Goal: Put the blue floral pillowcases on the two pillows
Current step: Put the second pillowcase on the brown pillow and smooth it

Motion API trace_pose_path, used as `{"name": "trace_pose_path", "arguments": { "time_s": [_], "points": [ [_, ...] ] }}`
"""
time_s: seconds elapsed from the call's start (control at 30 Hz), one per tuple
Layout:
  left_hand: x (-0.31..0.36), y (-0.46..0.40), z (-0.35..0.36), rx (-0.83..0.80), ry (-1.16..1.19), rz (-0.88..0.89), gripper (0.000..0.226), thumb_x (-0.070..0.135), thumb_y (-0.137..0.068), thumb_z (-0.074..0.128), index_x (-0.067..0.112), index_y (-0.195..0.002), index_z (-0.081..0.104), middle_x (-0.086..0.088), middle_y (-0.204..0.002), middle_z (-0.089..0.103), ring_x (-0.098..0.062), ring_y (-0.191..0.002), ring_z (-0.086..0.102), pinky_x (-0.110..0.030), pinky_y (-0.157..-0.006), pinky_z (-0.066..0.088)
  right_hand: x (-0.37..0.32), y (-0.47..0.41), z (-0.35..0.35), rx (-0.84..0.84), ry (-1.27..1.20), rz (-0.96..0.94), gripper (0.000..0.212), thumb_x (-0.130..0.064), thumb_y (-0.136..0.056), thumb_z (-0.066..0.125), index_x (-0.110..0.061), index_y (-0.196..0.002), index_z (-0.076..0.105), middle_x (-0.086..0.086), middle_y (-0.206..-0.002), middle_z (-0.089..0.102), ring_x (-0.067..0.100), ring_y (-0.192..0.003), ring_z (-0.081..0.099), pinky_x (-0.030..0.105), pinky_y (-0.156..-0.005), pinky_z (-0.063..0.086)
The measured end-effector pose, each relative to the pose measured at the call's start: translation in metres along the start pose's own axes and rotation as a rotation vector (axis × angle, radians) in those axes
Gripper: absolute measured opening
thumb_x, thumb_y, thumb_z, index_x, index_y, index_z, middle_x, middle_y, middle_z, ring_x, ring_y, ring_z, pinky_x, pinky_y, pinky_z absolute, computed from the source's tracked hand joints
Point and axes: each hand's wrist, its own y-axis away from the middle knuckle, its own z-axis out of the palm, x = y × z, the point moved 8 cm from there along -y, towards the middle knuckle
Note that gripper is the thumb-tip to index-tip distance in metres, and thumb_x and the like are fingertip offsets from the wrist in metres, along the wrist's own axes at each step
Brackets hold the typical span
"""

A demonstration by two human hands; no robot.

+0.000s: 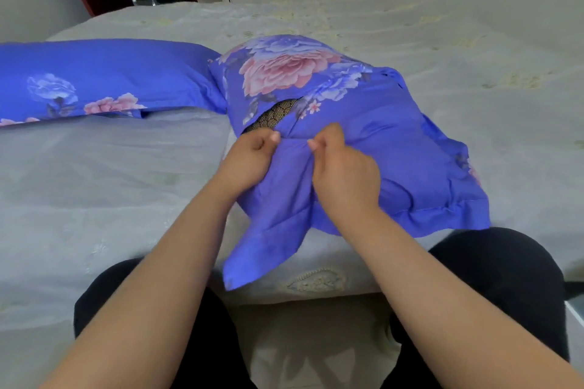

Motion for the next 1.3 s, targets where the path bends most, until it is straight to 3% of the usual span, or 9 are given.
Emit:
{"name": "trace_pose_path", "arguments": {
  "time_s": [0.13, 0.33, 0.47, 0.67, 0.87, 0.93, 1.07, 1.2, 1.3],
  "points": [
    [0.009, 0.004, 0.009, -0.314, 0.099, -0.053, 0.033, 0.034, -0.093, 0.056, 0.014, -0.067, 0.051, 0.004, -0.065, 0.043, -0.007, -0.061, 0.038, -0.02, -0.057, 0.034, 0.028, -0.014, 0.017, -0.19, -0.158, 0.148, 0.024, -0.032, -0.101, 0.032, -0.013, -0.107, 0.044, 0.008, -0.091, 0.063, 0.033, -0.086, 0.059, 0.034, -0.059, 0.028],
    [0.012, 0.01, -0.016, 0.147, -0.297, 0.033, 0.016, 0.026, -0.093, 0.054, 0.017, -0.081, 0.054, 0.0, -0.072, 0.06, -0.018, -0.069, 0.051, -0.03, -0.064, 0.037, 0.004, 0.005, 0.02, -0.137, -0.283, 0.014, 0.036, -0.047, -0.091, 0.05, -0.016, -0.108, 0.052, 0.003, -0.104, 0.062, 0.028, -0.099, 0.055, 0.041, -0.077, 0.042],
    [-0.016, -0.002, -0.001, -0.032, 0.111, -0.189, 0.033, 0.03, -0.101, 0.04, 0.016, -0.072, 0.048, -0.001, -0.063, 0.047, -0.014, -0.057, 0.041, -0.029, -0.058, 0.034, -0.01, 0.024, 0.019, -0.128, -0.295, -0.087, 0.06, -0.058, -0.074, 0.059, -0.018, -0.119, 0.053, 0.005, -0.124, 0.048, 0.027, -0.112, 0.048, 0.04, -0.093, 0.044],
    [-0.016, 0.001, 0.008, -0.25, 0.165, -0.244, 0.048, 0.06, -0.086, 0.05, 0.012, -0.083, 0.057, -0.007, -0.074, 0.047, -0.016, -0.067, 0.041, -0.03, -0.062, 0.034, -0.009, 0.04, 0.004, 0.158, -0.158, -0.176, 0.025, -0.038, -0.086, 0.059, -0.014, -0.078, 0.065, 0.005, -0.092, 0.055, 0.028, -0.082, 0.048, 0.04, -0.065, 0.046],
    [-0.016, 0.034, -0.028, -0.155, 0.236, -0.057, 0.021, 0.031, -0.084, 0.066, 0.021, -0.101, 0.061, 0.003, -0.103, 0.058, -0.005, -0.085, 0.051, -0.017, -0.08, 0.042, -0.012, 0.035, -0.013, 0.105, -0.179, -0.11, 0.029, -0.041, -0.09, 0.045, -0.018, -0.077, 0.057, -0.002, -0.063, 0.06, 0.027, -0.058, 0.058, 0.03, -0.044, 0.037],
    [-0.016, 0.041, -0.033, -0.114, 0.174, -0.025, 0.003, 0.018, -0.088, 0.065, 0.019, -0.088, 0.062, 0.002, -0.088, 0.06, -0.005, -0.076, 0.052, -0.015, -0.073, 0.042, -0.011, 0.033, -0.008, 0.027, -0.192, -0.077, 0.027, -0.041, -0.091, 0.046, -0.018, -0.078, 0.053, -0.003, -0.058, 0.057, 0.03, -0.056, 0.057, 0.029, -0.046, 0.03],
    [-0.013, 0.031, -0.018, -0.089, -0.084, 0.009, 0.027, 0.018, -0.095, 0.053, 0.022, -0.068, 0.048, 0.007, -0.061, 0.048, -0.004, -0.054, 0.04, -0.018, -0.055, 0.034, -0.017, 0.032, 0.01, -0.169, -0.266, -0.097, 0.029, -0.042, -0.094, 0.045, -0.017, -0.085, 0.054, 0.0, -0.065, 0.06, 0.036, -0.072, 0.059, 0.033, -0.059, 0.031],
    [-0.037, 0.015, 0.008, -0.363, 0.06, -0.168, 0.029, 0.022, -0.099, 0.047, 0.013, -0.071, 0.048, -0.004, -0.067, 0.036, -0.01, -0.059, 0.029, -0.027, -0.054, 0.026, -0.022, 0.03, 0.026, -0.298, -0.194, -0.142, 0.03, -0.047, -0.095, 0.043, -0.021, -0.097, 0.057, 0.002, -0.095, 0.067, 0.028, -0.095, 0.059, 0.035, -0.072, 0.034],
    [-0.044, 0.008, 0.01, -0.439, -0.041, -0.22, 0.028, 0.029, -0.097, 0.049, 0.009, -0.078, 0.053, -0.005, -0.067, 0.037, -0.013, -0.059, 0.029, -0.029, -0.055, 0.026, -0.029, 0.036, 0.028, -0.206, -0.125, -0.223, 0.033, -0.051, -0.085, 0.053, -0.021, -0.092, 0.065, 0.004, -0.093, 0.06, 0.029, -0.087, 0.057, 0.038, -0.071, 0.046]
  ]
}}
